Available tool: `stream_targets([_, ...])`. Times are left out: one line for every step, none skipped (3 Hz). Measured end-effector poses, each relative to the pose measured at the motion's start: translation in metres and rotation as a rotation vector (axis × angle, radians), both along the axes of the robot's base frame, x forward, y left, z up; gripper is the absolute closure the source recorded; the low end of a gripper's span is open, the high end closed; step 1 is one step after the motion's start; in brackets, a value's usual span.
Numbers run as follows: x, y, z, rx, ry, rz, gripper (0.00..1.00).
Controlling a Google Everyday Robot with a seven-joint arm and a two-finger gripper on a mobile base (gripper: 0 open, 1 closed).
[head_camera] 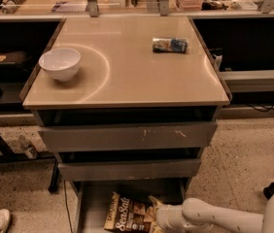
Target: Pick brown chip bag from bottom drawer and place on counter
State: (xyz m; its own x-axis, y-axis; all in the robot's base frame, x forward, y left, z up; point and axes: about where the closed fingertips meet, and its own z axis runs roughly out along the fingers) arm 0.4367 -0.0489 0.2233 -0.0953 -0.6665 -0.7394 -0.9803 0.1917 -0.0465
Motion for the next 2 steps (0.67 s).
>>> stream_targets([0.017,-0.002,-0.025,-0.026,-0.03,-0.048,0.0])
stream_targets([0.033,0.003,-0.042,-0.045,-0.073,-0.065,0.0])
